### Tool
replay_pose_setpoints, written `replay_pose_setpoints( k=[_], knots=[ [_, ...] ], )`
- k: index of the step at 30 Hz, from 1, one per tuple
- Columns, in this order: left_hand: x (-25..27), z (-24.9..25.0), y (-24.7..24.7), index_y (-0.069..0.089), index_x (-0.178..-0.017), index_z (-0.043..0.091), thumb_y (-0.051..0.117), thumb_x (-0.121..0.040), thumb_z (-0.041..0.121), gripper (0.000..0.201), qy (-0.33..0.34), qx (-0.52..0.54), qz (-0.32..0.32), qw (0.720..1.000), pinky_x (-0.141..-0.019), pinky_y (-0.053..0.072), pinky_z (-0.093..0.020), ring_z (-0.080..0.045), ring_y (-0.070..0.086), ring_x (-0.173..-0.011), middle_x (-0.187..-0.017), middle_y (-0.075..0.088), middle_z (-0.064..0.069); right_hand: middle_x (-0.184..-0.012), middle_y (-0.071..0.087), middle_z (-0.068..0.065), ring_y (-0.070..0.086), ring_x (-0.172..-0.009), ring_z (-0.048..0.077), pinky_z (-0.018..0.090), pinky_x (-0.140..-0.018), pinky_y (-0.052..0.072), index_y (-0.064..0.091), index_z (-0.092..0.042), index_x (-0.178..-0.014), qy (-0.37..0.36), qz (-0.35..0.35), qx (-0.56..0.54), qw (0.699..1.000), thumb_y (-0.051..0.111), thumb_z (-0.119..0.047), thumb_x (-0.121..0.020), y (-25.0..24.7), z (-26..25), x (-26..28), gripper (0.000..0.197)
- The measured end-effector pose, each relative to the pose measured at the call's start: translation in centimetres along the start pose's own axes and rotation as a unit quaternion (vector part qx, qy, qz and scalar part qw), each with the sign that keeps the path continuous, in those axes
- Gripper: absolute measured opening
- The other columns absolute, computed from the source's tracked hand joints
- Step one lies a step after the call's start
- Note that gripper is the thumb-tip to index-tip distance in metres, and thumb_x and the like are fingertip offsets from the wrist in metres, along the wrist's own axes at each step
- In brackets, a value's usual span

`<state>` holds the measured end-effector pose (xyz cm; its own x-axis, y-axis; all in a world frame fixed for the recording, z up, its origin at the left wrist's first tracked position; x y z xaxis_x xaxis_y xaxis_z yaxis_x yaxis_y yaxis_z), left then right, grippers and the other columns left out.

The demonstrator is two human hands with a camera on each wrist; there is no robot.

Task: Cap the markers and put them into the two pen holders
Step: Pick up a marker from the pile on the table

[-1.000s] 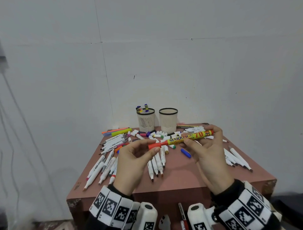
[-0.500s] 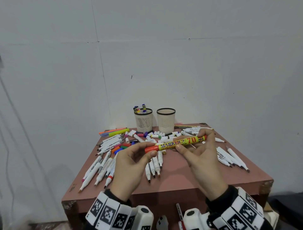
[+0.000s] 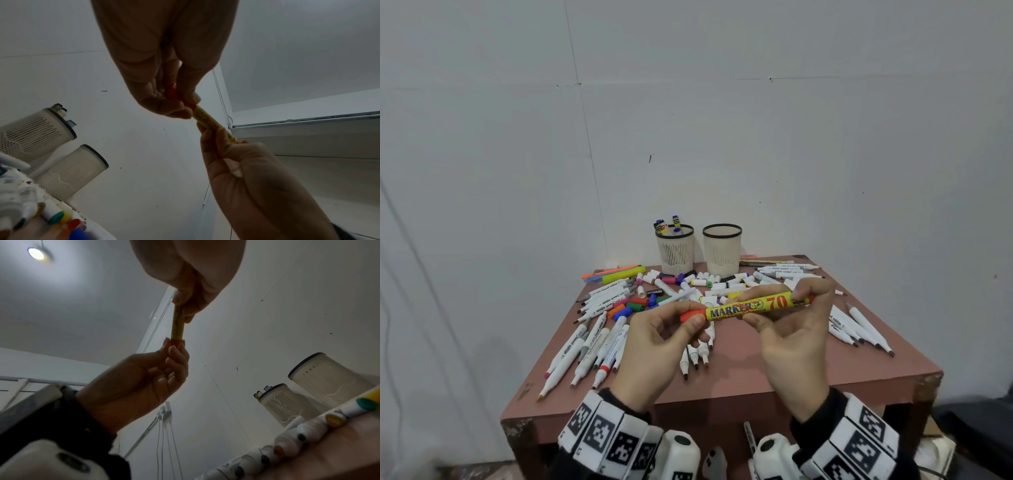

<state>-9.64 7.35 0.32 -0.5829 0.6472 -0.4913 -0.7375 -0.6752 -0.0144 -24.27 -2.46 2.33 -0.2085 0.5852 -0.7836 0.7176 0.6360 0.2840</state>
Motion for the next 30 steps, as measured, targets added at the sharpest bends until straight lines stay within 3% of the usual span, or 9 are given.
replay_pose_setpoints(
  k=[6,10,18,20,22,27,30],
  knots=[
    [-0.1,-0.1,0.5,0.068,-0.087,0.006,0.056,-0.089,-0.003,0.015,-0.02,-0.005,-0.033,0.999,-0.055,0.046,-0.016,-0.008,0.056,-0.054,-0.057,0.062,0.001,-0.083,0.063,0.018,0.068,-0.079,0.034,0.037,-0.073,0.057,0.036,-0.034,-0.093,-0.028,-0.025,-0.003,0.999,0.047,0.037,-0.07,0.5,-0.8,0.7,0.075],
    [0.1,-0.1,0.6,0.068,-0.082,0.007,0.053,-0.091,0.001,0.019,-0.029,-0.009,-0.053,0.998,-0.052,0.041,-0.017,-0.008,0.049,-0.051,-0.055,0.055,0.003,-0.082,0.063,0.016,0.068,-0.076,0.031,0.036,-0.072,0.057,0.039,-0.04,-0.093,-0.032,-0.047,-0.005,0.998,0.051,0.028,-0.071,0.8,-1.1,0.4,0.073],
    [0.3,-0.4,-0.5,0.07,-0.087,0.015,0.058,-0.088,0.003,0.017,-0.029,-0.039,-0.035,0.998,-0.056,0.048,-0.019,-0.009,0.057,-0.054,-0.059,0.063,-0.001,-0.089,0.066,0.016,0.067,-0.087,0.025,0.03,-0.082,0.054,0.042,-0.034,-0.087,0.122,-0.138,-0.031,0.982,0.062,0.013,-0.075,0.8,1.7,-0.9,0.053],
    [0.0,0.1,-1.2,0.07,-0.086,0.015,0.062,-0.086,0.003,0.015,-0.009,-0.056,-0.007,0.998,-0.057,0.049,-0.015,-0.006,0.06,-0.056,-0.061,0.067,0.002,-0.094,0.063,0.023,0.065,-0.086,0.027,0.028,-0.08,0.053,0.044,-0.021,-0.093,0.133,-0.145,0.019,0.98,0.063,0.009,-0.08,0.3,1.7,-1.7,0.038],
    [-0.5,0.4,-1.9,0.07,-0.087,0.014,0.066,-0.082,0.003,0.013,0.001,-0.068,0.003,0.998,-0.061,0.049,-0.012,-0.004,0.064,-0.061,-0.068,0.071,0.004,-0.093,0.064,0.022,0.065,-0.084,0.027,0.024,-0.076,0.054,0.052,-0.013,-0.092,0.15,-0.13,0.062,0.978,0.064,0.011,-0.081,-0.4,1.6,-2.6,0.029],
    [-2.2,1.4,-2.6,0.074,-0.093,0.021,0.073,-0.079,0.017,0.015,0.022,-0.188,-0.025,0.982,-0.077,0.051,-0.021,-0.005,0.067,-0.084,-0.085,0.073,0.007,-0.092,0.065,0.019,0.064,-0.085,0.019,0.022,-0.078,0.055,0.062,-0.013,-0.088,0.161,-0.147,0.103,0.971,0.067,0.014,-0.076,-0.1,0.8,-4.6,0.03],
    [-3.2,2.8,-2.5,0.073,-0.098,0.024,0.075,-0.079,0.019,0.02,0.035,-0.215,-0.036,0.975,-0.076,0.046,-0.015,0.001,0.065,-0.087,-0.088,0.073,0.009,-0.094,0.065,0.021,0.066,-0.084,0.018,0.024,-0.077,0.055,0.064,-0.017,-0.087,0.155,-0.168,0.128,0.965,0.066,0.015,-0.077,0.8,0.4,-5.9,0.033]
  ],
)
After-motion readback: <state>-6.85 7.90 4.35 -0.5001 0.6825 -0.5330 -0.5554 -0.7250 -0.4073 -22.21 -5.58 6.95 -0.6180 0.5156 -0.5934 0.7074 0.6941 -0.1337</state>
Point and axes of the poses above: each hand's wrist, its own x-axis away from the middle knuckle, its own y-axis out of the palm, z = x × y, the point moved 8 cm from there along -x, towards the middle knuckle
